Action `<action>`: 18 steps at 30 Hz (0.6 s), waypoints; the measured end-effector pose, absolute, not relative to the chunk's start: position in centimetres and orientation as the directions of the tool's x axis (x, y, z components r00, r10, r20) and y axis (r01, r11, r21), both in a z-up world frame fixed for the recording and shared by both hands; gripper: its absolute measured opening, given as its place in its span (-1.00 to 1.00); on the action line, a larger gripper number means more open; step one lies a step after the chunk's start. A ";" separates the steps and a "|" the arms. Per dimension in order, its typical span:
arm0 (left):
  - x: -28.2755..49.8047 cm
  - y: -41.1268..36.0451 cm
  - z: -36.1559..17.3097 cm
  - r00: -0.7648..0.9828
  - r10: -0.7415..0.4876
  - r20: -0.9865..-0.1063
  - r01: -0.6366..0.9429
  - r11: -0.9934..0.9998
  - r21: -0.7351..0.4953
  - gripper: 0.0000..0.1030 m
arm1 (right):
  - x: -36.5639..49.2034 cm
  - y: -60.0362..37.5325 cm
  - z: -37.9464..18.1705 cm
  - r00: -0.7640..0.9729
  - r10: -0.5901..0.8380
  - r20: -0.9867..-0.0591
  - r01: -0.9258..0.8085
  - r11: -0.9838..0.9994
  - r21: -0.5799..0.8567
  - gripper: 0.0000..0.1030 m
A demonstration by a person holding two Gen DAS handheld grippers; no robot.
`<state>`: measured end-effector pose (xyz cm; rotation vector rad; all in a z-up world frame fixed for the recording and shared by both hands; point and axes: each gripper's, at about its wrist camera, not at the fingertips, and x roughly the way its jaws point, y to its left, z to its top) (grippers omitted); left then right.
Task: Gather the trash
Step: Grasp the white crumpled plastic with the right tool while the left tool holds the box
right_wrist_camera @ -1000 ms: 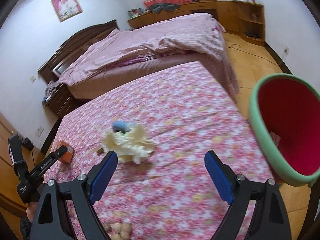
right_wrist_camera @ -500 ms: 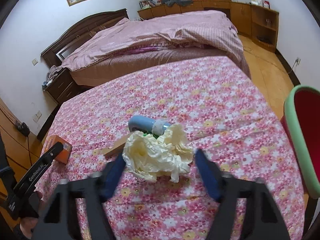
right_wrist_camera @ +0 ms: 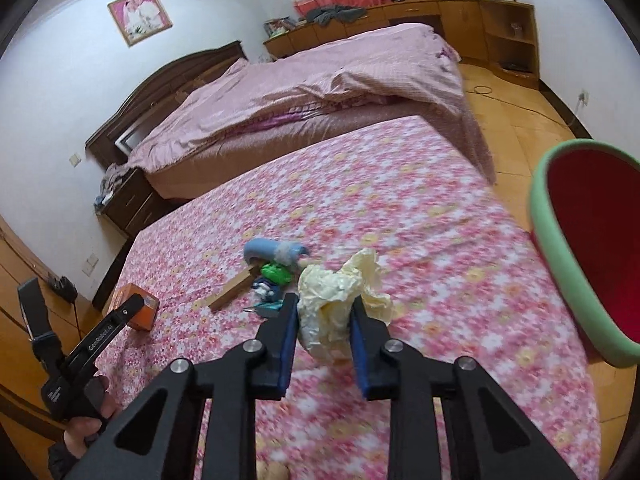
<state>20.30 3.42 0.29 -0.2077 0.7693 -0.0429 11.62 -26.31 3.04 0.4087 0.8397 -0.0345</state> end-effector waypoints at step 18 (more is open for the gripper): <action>16.6 -0.9 5.1 0.716 -0.256 -0.650 0.116 0.961 -0.250 0.10 | 2.5 -36.0 5.7 0.746 -0.004 -0.666 0.365 0.839 0.404 -0.50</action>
